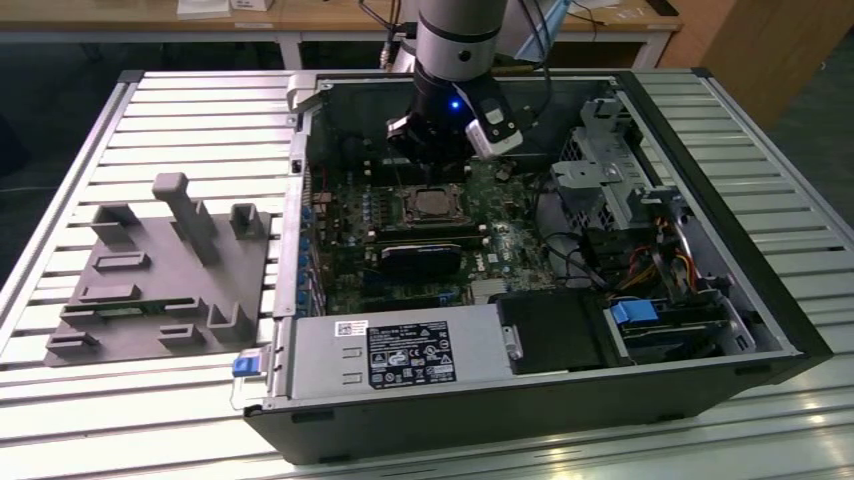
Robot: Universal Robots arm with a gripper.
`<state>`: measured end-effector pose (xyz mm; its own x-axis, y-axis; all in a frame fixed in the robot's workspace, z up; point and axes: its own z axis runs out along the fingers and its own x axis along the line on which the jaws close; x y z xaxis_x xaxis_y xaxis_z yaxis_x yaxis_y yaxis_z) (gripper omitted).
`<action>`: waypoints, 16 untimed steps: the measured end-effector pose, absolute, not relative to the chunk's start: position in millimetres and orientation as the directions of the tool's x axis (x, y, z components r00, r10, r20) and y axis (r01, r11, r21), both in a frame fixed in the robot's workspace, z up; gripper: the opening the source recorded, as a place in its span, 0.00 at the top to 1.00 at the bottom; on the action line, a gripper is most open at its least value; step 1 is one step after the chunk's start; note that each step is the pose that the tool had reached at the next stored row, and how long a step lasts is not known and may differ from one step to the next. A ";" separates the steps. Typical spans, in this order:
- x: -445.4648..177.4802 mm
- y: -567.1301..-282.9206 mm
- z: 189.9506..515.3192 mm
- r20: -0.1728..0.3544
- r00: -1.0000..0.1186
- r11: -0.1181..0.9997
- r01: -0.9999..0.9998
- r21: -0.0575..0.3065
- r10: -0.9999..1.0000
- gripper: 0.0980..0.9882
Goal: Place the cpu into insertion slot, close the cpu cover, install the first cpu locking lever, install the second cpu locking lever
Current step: 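Install the first cpu locking lever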
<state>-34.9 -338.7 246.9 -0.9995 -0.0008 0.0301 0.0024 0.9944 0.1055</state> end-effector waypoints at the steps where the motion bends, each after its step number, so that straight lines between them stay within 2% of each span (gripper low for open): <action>1: -35.2 -338.7 246.9 0.030 -1.000 0.994 0.002 0.106 -0.001 0.99; 12: -62.2 -338.7 246.9 0.027 -1.000 0.994 0.002 0.106 0.000 0.99; 16: -91.8 -338.7 246.9 0.019 -1.000 0.994 0.002 0.108 0.000 0.99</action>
<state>-91.8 -338.7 246.9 -0.9998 0.0003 0.0194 0.0024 0.9941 0.1080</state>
